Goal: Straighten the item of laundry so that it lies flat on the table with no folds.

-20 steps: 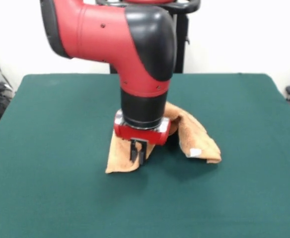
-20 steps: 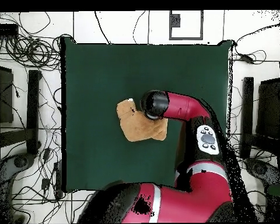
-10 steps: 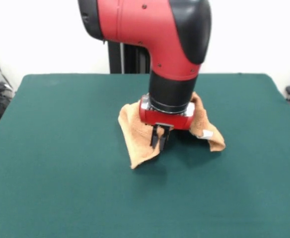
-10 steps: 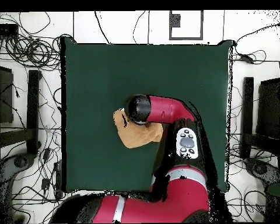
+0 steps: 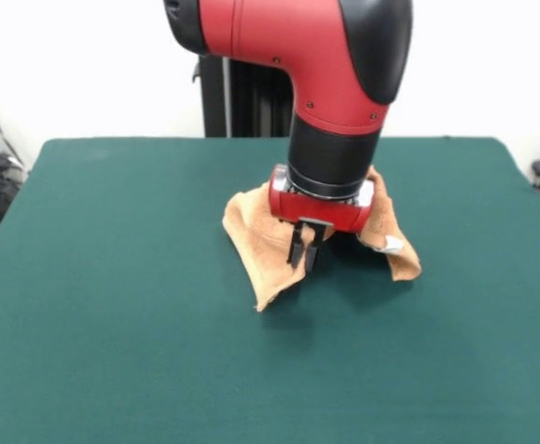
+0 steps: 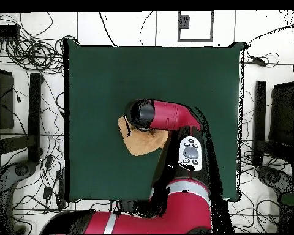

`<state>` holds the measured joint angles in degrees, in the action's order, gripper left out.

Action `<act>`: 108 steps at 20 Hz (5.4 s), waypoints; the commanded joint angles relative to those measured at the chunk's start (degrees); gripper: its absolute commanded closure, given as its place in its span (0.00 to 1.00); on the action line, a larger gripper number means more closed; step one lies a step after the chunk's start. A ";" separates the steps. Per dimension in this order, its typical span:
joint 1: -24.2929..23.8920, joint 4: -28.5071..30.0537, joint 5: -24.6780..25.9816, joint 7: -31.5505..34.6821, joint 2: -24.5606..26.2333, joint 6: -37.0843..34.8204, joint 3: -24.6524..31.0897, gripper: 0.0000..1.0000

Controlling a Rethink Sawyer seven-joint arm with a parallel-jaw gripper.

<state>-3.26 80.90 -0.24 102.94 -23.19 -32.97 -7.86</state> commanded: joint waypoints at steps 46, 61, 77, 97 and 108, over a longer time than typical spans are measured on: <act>7.64 7.47 -9.68 16.19 -4.24 -11.63 -6.13 1.00; 8.87 3.54 -10.10 16.70 -4.94 -19.37 -8.78 1.00; 4.69 -8.56 -8.79 13.68 -1.67 -32.07 -7.26 1.00; 6.80 -7.09 -9.67 18.31 -4.06 -34.09 -8.74 1.00; 7.53 -6.88 -10.06 20.07 -4.35 -34.17 -9.46 1.00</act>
<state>1.85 71.62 -8.24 103.76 -29.77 -62.09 -17.95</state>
